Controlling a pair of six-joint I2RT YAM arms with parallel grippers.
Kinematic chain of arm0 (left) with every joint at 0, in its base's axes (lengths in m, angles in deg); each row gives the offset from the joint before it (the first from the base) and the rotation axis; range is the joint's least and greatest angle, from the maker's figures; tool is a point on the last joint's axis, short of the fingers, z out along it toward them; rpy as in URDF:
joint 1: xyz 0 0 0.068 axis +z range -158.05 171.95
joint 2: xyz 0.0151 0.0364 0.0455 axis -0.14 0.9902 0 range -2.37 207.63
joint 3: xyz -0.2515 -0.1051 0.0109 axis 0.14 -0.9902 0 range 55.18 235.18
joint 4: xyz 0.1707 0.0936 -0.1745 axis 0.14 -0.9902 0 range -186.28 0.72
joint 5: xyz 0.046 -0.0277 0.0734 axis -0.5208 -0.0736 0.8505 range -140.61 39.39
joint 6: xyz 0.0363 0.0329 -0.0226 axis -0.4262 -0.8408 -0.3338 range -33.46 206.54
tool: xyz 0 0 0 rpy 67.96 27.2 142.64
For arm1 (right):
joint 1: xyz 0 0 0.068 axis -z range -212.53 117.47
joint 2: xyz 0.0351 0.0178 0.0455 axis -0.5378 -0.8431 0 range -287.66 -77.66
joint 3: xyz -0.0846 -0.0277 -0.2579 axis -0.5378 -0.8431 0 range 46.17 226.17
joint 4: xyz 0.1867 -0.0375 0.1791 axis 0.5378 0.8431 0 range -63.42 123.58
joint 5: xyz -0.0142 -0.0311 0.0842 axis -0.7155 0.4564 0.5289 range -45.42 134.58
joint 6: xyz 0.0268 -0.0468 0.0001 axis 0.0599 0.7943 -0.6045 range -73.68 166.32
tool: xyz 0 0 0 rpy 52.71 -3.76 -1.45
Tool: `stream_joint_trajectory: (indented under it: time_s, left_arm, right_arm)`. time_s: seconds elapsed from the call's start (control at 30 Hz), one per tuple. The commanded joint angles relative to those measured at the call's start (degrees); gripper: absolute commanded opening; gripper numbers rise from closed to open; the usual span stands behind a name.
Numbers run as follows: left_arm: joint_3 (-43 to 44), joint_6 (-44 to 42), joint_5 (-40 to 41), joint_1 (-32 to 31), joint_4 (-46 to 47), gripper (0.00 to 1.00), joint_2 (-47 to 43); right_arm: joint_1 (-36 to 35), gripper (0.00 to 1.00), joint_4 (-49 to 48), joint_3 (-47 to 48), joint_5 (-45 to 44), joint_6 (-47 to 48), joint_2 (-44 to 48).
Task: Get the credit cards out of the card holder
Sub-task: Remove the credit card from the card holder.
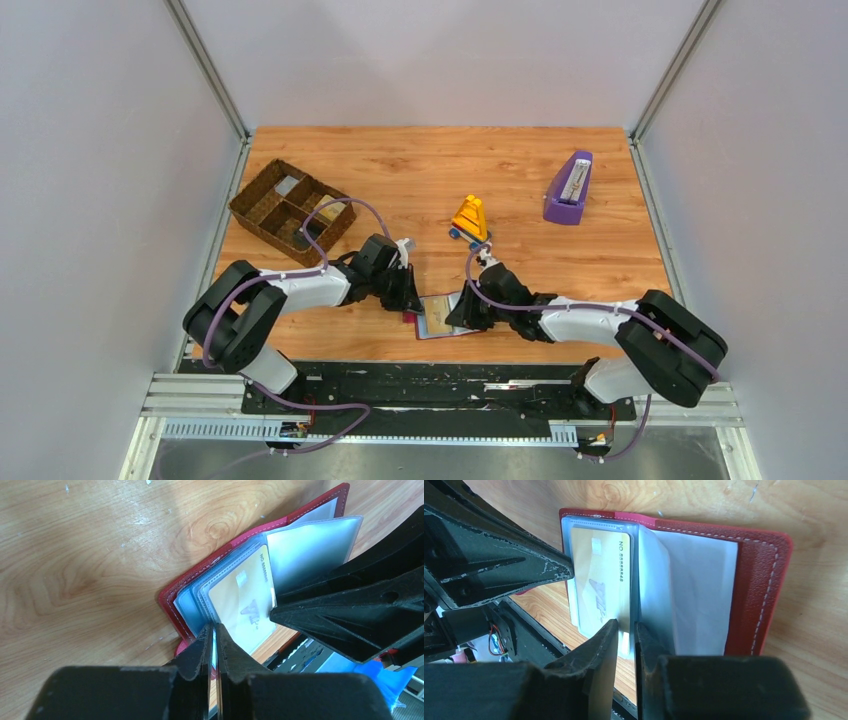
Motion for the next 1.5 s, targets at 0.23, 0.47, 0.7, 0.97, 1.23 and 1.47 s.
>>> stream_joint_trajectory:
  time_s: [0.23, 0.47, 0.7, 0.97, 1.23, 1.47]
  left_arm:
    - [-0.9, -1.8, 2.2, -0.3, -1.1, 0.11, 2.1]
    - [-0.3, -2.2, 2.8, -0.3, -1.9, 0.12, 3.5]
    - [0.3, -2.2, 3.1, -0.3, -2.0, 0.12, 4.5]
    - [1.9, -2.1, 1.7, -0.3, -3.0, 0.14, 4.3]
    - [4.9, -1.0, -2.5, -0.3, -4.8, 0.29, -1.7]
    - [6.3, 0.3, -5.2, -0.3, -5.4, 0.41, -4.7]
  right_arm:
    - [1.6, 0.00, -4.9, -3.5, 2.1, 1.2, 2.5]
    - [2.6, 0.00, -3.1, -6.1, 2.4, 2.0, 7.9]
    - [5.4, 0.00, -0.6, -7.8, 3.5, 3.0, 13.1]
    - [6.5, 0.00, 3.8, -7.3, 4.3, 3.9, 17.4]
    - [7.1, 0.00, 11.2, -6.6, 1.8, 5.5, 25.5]
    - [7.2, 0.00, 13.7, -5.4, 1.6, 5.9, 28.7]
